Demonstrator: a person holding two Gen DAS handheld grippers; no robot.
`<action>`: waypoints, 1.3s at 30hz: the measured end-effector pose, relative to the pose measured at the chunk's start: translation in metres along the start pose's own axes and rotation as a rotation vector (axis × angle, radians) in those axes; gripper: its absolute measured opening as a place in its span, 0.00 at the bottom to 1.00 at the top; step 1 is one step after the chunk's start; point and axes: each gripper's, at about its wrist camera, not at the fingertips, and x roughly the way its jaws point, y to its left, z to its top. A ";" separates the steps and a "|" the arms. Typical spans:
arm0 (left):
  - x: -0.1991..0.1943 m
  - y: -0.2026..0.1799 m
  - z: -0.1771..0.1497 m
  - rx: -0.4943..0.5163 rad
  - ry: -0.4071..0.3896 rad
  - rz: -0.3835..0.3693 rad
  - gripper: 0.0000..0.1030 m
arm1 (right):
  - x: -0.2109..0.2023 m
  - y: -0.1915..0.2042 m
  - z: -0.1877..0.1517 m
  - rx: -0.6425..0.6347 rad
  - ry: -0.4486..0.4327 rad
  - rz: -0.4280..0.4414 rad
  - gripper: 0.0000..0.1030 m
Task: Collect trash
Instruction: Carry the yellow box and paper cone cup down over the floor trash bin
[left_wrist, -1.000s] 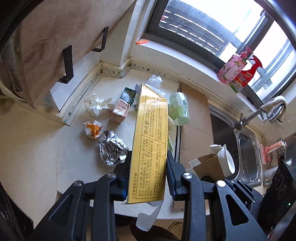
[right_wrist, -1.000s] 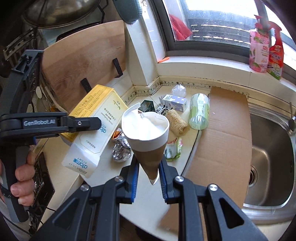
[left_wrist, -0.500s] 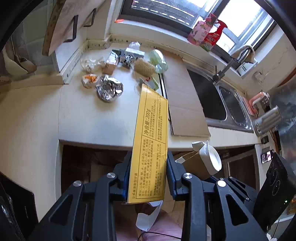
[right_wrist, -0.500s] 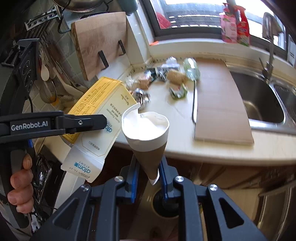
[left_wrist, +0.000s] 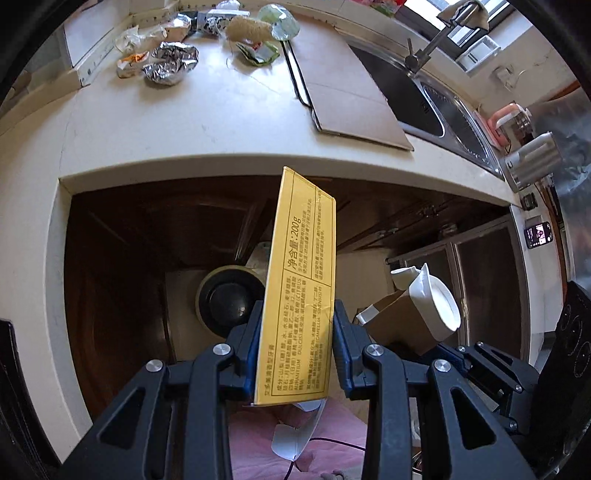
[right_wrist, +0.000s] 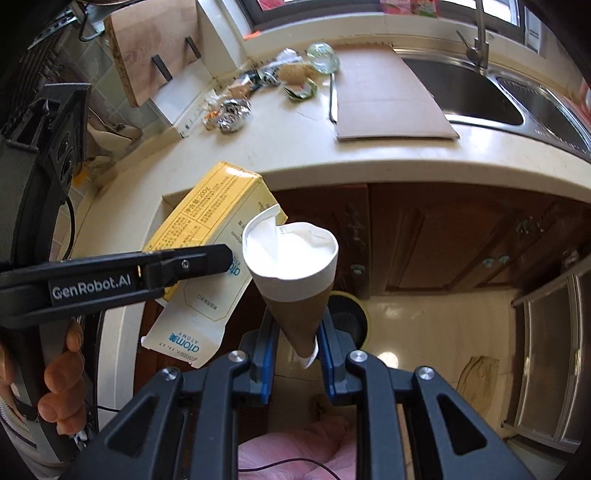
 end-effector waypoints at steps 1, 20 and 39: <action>0.009 0.001 -0.003 -0.005 0.018 0.000 0.30 | 0.002 -0.001 -0.002 0.001 0.009 -0.004 0.20; 0.161 0.078 -0.033 -0.135 0.158 0.072 0.32 | 0.145 -0.036 -0.029 -0.016 0.207 -0.009 0.20; 0.237 0.117 -0.013 -0.070 0.187 0.062 0.52 | 0.276 -0.039 -0.026 -0.031 0.343 -0.044 0.38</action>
